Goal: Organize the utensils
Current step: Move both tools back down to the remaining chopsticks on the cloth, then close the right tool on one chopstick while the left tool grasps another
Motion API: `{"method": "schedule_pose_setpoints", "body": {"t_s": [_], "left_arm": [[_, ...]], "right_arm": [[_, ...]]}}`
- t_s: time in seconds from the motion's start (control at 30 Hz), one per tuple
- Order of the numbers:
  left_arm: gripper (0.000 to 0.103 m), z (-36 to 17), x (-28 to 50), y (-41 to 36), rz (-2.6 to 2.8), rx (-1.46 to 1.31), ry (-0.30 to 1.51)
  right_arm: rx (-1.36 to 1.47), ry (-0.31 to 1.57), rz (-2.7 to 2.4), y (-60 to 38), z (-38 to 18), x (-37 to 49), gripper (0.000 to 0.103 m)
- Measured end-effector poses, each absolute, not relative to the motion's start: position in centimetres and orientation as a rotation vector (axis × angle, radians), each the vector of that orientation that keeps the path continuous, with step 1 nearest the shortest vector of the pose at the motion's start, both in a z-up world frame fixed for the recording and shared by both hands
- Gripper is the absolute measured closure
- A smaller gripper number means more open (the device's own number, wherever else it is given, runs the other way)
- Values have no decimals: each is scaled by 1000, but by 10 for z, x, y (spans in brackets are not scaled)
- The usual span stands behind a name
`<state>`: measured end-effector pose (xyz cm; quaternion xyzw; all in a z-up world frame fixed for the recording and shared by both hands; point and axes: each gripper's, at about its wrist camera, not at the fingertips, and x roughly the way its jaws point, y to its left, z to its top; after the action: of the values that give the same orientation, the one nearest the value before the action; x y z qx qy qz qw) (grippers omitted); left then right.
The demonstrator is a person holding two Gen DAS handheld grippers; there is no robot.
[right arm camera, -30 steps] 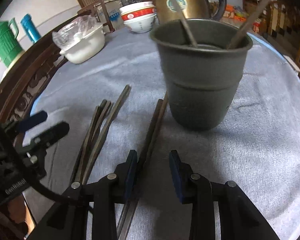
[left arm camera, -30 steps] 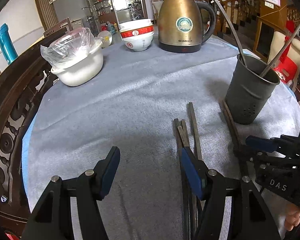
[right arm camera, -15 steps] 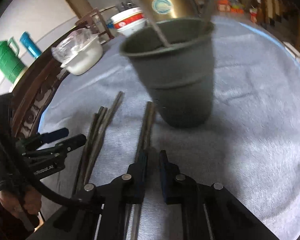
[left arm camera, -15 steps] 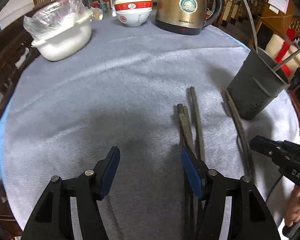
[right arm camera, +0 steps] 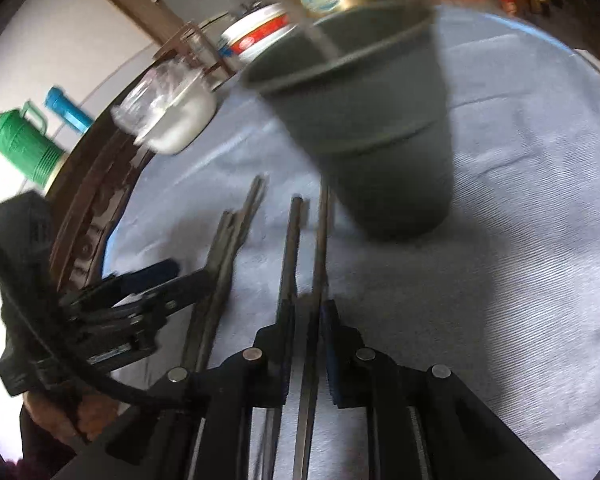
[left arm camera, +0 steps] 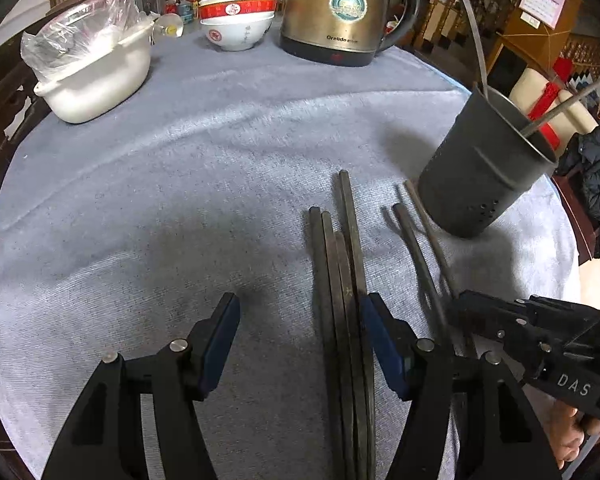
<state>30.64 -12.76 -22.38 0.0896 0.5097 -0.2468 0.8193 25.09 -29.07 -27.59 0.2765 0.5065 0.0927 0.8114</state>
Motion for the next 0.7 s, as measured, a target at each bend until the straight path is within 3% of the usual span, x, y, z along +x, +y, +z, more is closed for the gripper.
{"method": "schedule_pose_setpoints", "body": {"t_s": [0.47, 0.53, 0.7], "left_arm": [[37, -224, 320, -68, -512, 85, 1160], [37, -222, 322, -64, -519, 65, 1173], [39, -225, 330, -67, -494, 74, 1186]], "right_arm": [[465, 1097, 92, -285, -270, 264, 87], [416, 1123, 86, -280, -268, 264, 94], [409, 1214, 113, -287, -267, 254, 95]]}}
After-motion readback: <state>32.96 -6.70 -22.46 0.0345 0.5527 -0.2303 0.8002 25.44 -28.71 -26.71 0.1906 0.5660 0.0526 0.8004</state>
